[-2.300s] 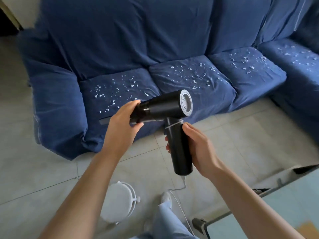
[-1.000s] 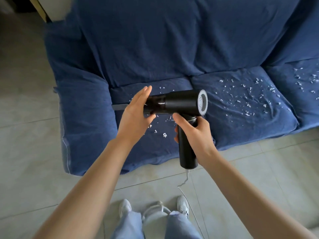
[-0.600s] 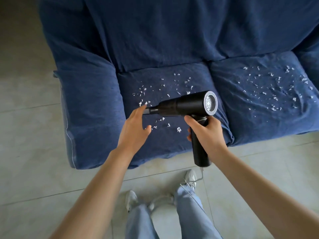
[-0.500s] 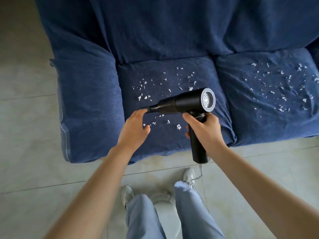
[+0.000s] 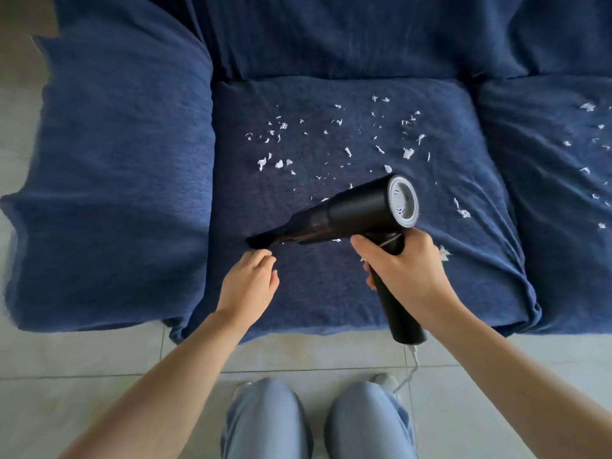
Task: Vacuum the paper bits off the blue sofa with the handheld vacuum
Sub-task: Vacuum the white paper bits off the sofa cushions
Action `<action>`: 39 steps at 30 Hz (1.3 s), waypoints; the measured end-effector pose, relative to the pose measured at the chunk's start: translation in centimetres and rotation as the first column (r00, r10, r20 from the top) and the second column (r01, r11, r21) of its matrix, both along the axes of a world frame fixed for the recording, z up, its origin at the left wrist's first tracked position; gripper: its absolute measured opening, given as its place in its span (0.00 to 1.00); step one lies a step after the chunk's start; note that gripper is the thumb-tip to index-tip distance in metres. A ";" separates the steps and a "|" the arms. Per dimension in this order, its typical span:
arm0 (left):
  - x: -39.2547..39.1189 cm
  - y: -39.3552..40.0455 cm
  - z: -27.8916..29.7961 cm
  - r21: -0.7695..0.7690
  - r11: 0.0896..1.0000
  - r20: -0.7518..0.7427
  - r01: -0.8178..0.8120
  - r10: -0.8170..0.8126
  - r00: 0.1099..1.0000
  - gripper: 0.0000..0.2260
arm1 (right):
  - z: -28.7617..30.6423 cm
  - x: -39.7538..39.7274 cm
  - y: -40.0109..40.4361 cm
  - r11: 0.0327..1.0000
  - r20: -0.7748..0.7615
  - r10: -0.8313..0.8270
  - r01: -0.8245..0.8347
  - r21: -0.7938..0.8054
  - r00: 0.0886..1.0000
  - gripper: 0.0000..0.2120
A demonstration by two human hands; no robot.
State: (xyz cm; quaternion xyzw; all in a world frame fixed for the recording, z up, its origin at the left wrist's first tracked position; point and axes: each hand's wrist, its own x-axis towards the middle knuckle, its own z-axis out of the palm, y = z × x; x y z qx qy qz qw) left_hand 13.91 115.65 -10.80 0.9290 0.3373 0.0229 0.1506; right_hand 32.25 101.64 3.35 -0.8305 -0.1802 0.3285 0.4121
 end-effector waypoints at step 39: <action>-1.4 -1.9 -11.4 0.329 0.933 0.485 -0.143 -0.037 0.874 0.14 | -6.2 -4.4 -11.1 0.928 0.496 0.085 -0.250 0.276 0.864 0.12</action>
